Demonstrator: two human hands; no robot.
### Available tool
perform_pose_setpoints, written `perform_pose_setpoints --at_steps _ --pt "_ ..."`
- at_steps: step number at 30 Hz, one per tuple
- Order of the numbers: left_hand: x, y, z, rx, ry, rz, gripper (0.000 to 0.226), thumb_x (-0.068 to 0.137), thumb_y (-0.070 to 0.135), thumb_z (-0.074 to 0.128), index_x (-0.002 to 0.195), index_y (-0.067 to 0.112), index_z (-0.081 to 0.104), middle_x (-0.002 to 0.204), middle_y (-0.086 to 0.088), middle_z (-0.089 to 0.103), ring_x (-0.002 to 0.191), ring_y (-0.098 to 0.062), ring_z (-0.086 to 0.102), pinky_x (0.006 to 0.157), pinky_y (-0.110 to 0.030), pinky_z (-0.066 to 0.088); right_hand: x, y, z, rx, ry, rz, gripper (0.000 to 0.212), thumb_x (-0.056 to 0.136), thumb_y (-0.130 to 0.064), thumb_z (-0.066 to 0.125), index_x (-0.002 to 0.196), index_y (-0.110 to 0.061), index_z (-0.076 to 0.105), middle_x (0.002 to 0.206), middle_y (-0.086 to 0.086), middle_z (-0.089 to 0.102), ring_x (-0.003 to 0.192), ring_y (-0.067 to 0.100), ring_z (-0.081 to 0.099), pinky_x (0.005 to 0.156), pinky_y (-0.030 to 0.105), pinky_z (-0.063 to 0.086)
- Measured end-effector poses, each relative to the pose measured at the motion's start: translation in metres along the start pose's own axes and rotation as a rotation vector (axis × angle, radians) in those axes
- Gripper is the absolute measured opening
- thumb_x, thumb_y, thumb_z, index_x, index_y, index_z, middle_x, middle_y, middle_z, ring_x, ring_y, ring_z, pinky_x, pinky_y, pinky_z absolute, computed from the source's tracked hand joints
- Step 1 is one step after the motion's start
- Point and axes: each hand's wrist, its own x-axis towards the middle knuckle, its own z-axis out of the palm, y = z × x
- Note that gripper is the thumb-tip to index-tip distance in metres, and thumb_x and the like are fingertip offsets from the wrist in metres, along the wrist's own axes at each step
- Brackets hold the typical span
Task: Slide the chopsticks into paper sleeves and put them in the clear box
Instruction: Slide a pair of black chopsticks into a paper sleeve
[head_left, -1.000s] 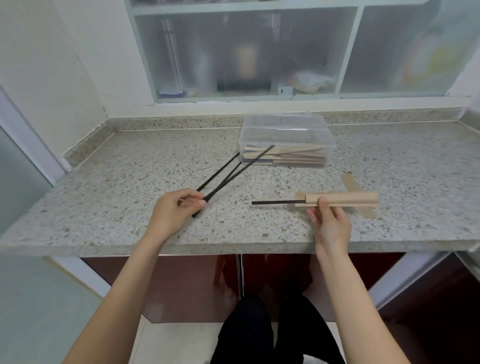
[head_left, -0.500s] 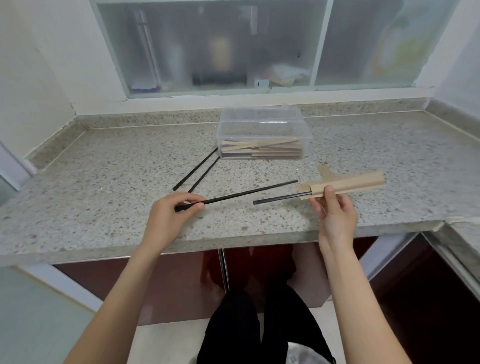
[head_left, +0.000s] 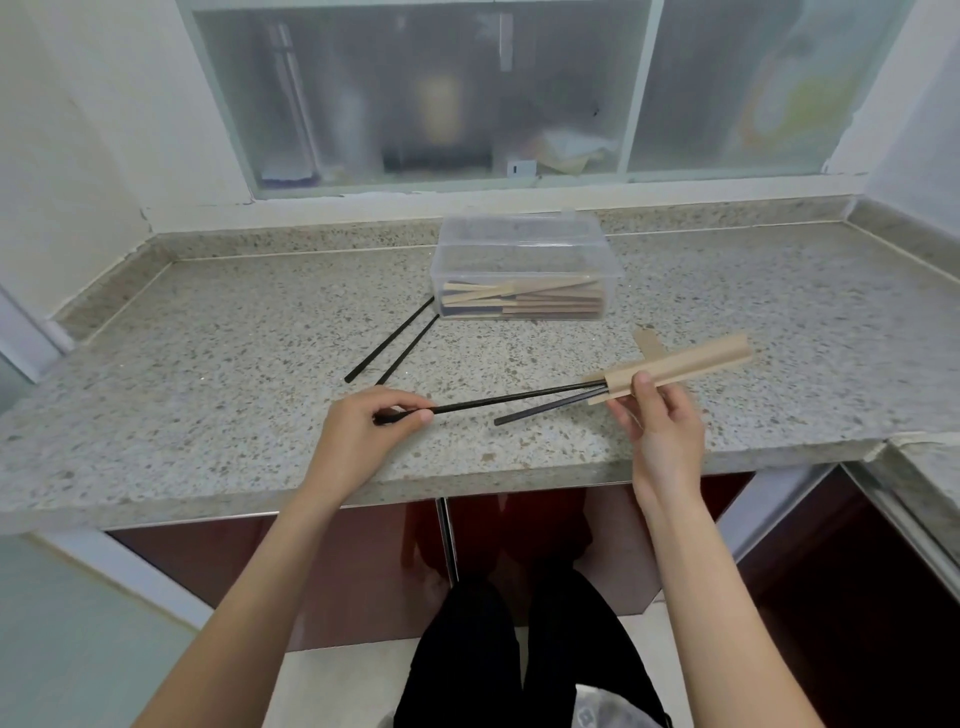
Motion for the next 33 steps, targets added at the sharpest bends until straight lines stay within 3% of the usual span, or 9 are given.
perform_pose_setpoints --at_steps 6,12,15,17,20,23,26,29,33 --pt "0.001 0.02 0.029 -0.132 0.017 0.006 0.012 0.081 0.025 0.07 0.093 0.027 0.074 0.089 0.016 0.071 0.086 0.004 0.064 0.077 -0.008 0.045 -0.01 0.006 0.016 0.028 -0.036 0.059 0.011 0.094 -0.01 0.056 0.101 -0.005 0.063 0.075 -0.008 0.071 0.079 0.005 0.067 0.076 0.02 0.056" --pt "-0.001 0.033 0.072 -0.382 0.163 -0.143 0.015 0.083 0.023 0.069 0.096 0.029 0.071 0.091 0.016 0.071 0.088 0.006 0.063 0.081 -0.013 0.047 -0.025 0.015 0.032 0.071 -0.033 0.105 0.014 0.093 -0.01 0.057 0.104 -0.004 0.063 0.077 -0.006 0.073 0.081 0.007 0.068 0.079 0.021 0.056" --pt "0.001 0.034 0.081 -0.364 0.088 -0.175 0.029 0.088 0.032 0.062 0.117 0.033 0.06 0.108 0.021 0.063 0.102 0.011 0.054 0.087 -0.01 0.039 -0.024 0.014 0.033 0.084 -0.015 0.106 0.014 0.092 -0.01 0.058 0.103 -0.004 0.063 0.076 -0.006 0.072 0.082 0.008 0.068 0.08 0.021 0.056" --pt "0.006 0.032 0.081 -0.339 -0.012 -0.194 0.037 0.09 0.031 0.06 0.126 0.033 0.05 0.114 0.019 0.056 0.106 0.01 0.05 0.081 -0.007 0.037 -0.02 0.013 0.03 0.073 -0.023 0.117 0.012 0.092 -0.011 0.058 0.101 -0.005 0.064 0.078 -0.005 0.073 0.085 0.01 0.069 0.084 0.024 0.056" --pt "0.018 0.028 0.075 -0.301 -0.086 -0.16 0.023 0.089 0.019 0.062 0.111 0.021 0.058 0.11 0.01 0.06 0.099 0.003 0.054 0.07 -0.003 0.042 -0.009 0.008 0.021 0.064 -0.04 0.147 0.015 0.093 -0.012 0.057 0.105 -0.006 0.064 0.089 -0.001 0.074 0.088 0.014 0.07 0.079 0.024 0.057" --pt "0.033 0.023 0.061 -0.259 -0.087 -0.119 0.016 0.087 0.019 0.065 0.102 0.018 0.062 0.103 0.014 0.062 0.095 0.007 0.055 0.07 -0.001 0.04 0.012 -0.001 0.003 0.081 0.055 0.113 0.028 0.096 -0.009 0.051 0.122 -0.003 0.057 0.109 0.005 0.068 0.094 0.013 0.068 0.076 0.022 0.056" --pt "0.057 0.018 0.048 -0.288 -0.085 -0.175 0.017 0.084 0.021 0.069 0.1 0.021 0.063 0.099 0.012 0.063 0.089 0.003 0.058 0.069 -0.007 0.042 0.044 -0.009 -0.008 -0.06 0.108 0.069 0.025 0.096 -0.005 0.051 0.12 -0.002 0.054 0.117 0.011 0.062 0.101 0.016 0.065 0.077 0.02 0.056" --pt "0.095 0.017 0.041 -0.374 -0.003 -0.249 0.023 0.08 0.02 0.073 0.101 0.021 0.062 0.1 0.011 0.062 0.091 -0.002 0.058 0.072 -0.013 0.042 0.08 -0.018 0.005 -0.224 0.012 0.058 0.022 0.093 -0.004 0.057 0.114 -0.003 0.055 0.105 0.01 0.064 0.093 0.017 0.067 0.074 0.017 0.055" --pt "0.161 0.019 0.041 -0.428 0.252 -0.267 0.029 0.08 0.016 0.073 0.106 0.015 0.062 0.107 0.005 0.061 0.102 -0.006 0.053 0.087 -0.019 0.04 0.145 -0.029 0.04 -0.443 -0.017 -0.058 0.017 0.089 -0.007 0.062 0.105 -0.01 0.057 0.093 0.006 0.062 0.076 0.015 0.065 0.07 0.022 0.055"
